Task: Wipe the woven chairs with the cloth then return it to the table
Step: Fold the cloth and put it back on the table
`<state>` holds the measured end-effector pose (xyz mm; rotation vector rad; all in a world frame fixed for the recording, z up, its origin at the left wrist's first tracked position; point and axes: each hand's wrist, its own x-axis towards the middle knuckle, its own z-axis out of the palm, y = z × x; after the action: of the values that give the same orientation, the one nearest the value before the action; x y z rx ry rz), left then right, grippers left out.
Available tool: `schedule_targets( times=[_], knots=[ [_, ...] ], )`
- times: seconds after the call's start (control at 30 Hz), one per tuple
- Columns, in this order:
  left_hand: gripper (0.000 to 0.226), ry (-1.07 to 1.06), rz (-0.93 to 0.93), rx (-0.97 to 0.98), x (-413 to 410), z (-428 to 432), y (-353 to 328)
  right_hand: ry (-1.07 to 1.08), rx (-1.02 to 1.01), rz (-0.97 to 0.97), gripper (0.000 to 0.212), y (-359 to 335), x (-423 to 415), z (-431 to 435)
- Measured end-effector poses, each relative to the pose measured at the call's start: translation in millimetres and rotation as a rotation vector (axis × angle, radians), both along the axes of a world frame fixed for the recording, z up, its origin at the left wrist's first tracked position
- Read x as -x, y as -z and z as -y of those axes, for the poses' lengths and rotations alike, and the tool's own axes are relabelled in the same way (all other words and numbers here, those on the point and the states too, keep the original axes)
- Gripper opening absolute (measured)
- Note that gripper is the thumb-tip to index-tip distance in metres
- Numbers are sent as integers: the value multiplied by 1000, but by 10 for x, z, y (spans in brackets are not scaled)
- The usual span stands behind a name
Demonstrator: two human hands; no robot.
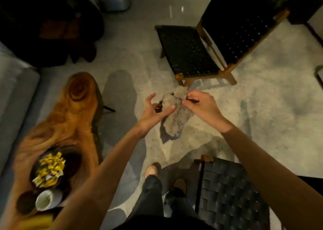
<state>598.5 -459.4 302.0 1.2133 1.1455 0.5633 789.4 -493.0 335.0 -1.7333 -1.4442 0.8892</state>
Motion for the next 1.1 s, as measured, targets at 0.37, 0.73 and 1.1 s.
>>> schedule_targets(
  times=[0.37, 0.73, 1.1],
  knots=[
    [19, -265, -310, -46, 1926, 23, -367, -434, 109, 35, 5, -255, 1624, -656],
    [24, -274, -570, -342, 3553, -324, -373, -587, 238, 34, 20, -283, 3110, -1670],
    [26, -371, -709, -365, 3992, -842, -334, -776, 211, 116, 23, -141, 3778, -2730]
  ],
)
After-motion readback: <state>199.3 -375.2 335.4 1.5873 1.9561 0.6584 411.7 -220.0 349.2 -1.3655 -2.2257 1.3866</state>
